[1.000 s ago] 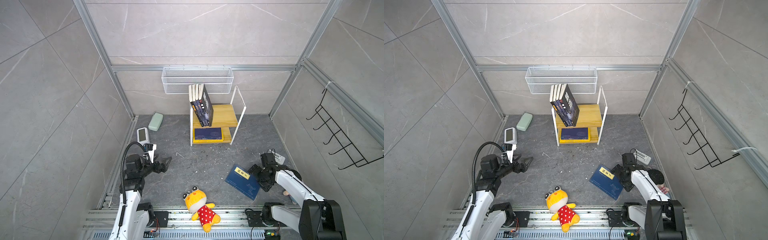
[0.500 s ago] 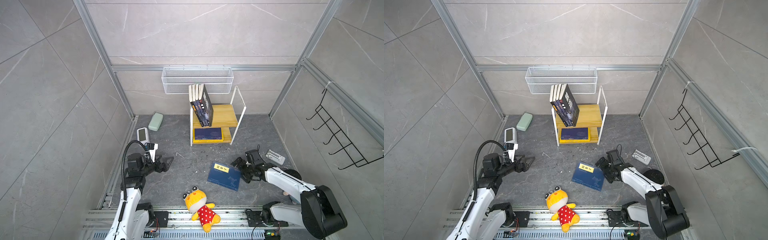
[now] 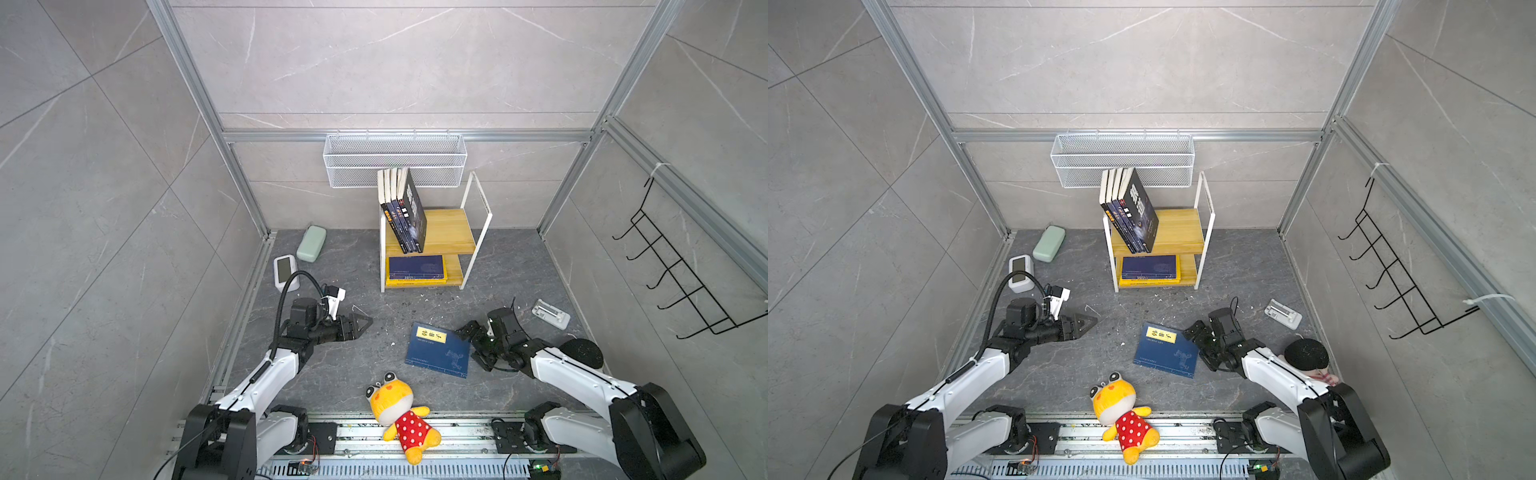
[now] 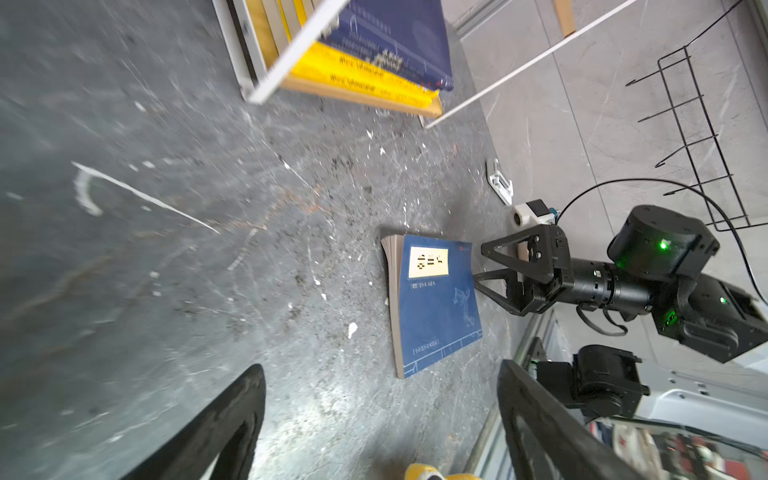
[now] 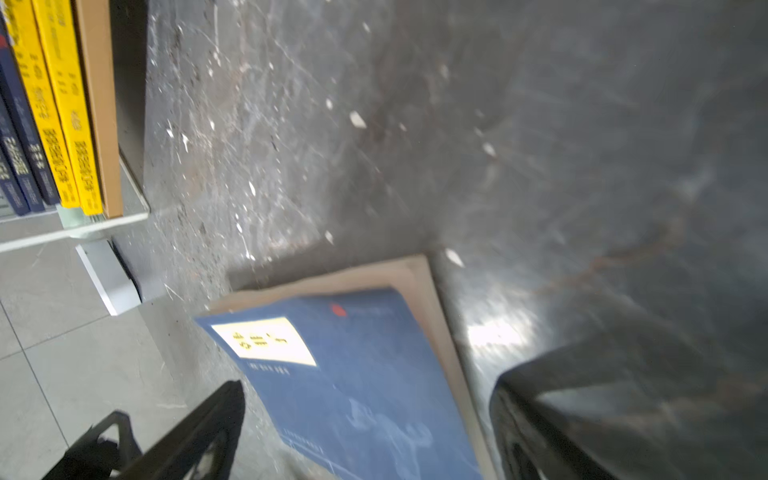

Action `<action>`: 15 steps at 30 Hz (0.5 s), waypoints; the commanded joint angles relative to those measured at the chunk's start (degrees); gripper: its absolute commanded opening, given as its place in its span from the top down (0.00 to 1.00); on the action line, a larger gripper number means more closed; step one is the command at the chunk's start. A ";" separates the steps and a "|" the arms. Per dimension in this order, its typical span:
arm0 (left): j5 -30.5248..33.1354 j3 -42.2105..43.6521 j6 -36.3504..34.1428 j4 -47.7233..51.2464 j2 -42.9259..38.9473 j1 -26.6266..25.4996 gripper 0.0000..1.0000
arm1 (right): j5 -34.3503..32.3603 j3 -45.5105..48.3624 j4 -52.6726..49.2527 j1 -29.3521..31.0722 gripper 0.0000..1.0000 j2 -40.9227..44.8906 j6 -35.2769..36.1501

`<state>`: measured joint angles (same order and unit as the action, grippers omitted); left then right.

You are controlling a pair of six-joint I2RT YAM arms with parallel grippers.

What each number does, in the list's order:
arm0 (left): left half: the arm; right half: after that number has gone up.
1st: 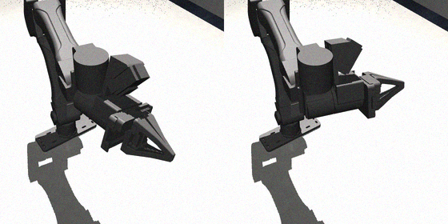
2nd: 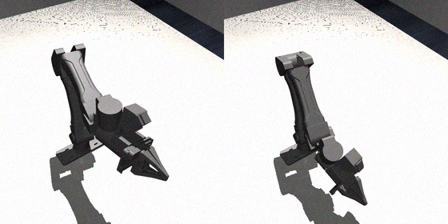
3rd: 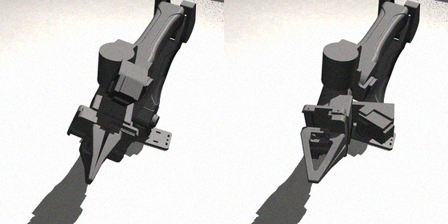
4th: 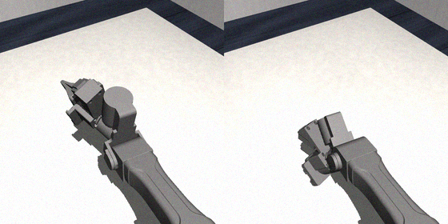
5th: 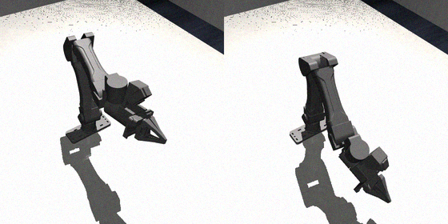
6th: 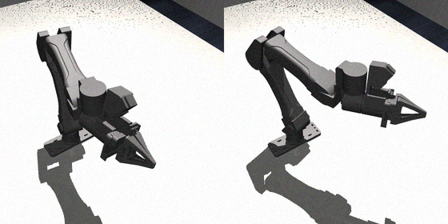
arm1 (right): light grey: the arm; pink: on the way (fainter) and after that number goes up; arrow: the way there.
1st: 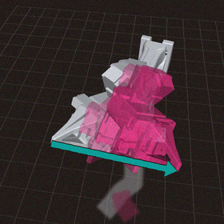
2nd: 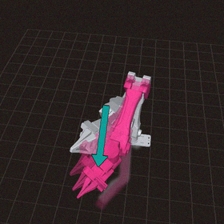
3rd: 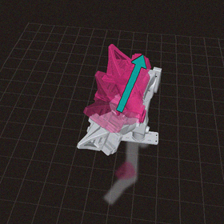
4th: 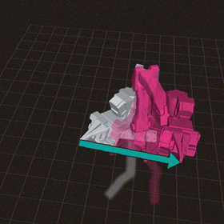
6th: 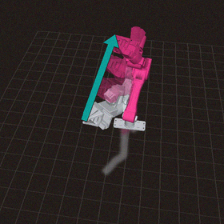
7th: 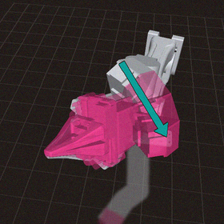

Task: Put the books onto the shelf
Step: 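Reach the left gripper to the book's edge while the right gripper holds it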

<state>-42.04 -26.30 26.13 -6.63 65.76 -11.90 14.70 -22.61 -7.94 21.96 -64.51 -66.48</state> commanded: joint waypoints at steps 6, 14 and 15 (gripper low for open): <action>1.97 -1.38 8.72 -6.81 9.14 -6.24 0.14 | 1.28 6.54 -3.81 5.48 0.19 -2.04 -4.75; 4.98 -1.37 8.87 -7.60 13.23 -8.41 0.16 | -2.65 2.27 6.09 16.69 0.22 -13.18 -10.37; 5.56 -1.37 8.86 -7.60 13.81 -8.45 0.18 | -2.78 1.43 6.90 17.45 0.22 -15.10 -10.42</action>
<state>-38.76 -26.33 33.93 -12.10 78.30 -20.18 14.79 -23.05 4.58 37.04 -73.28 -74.00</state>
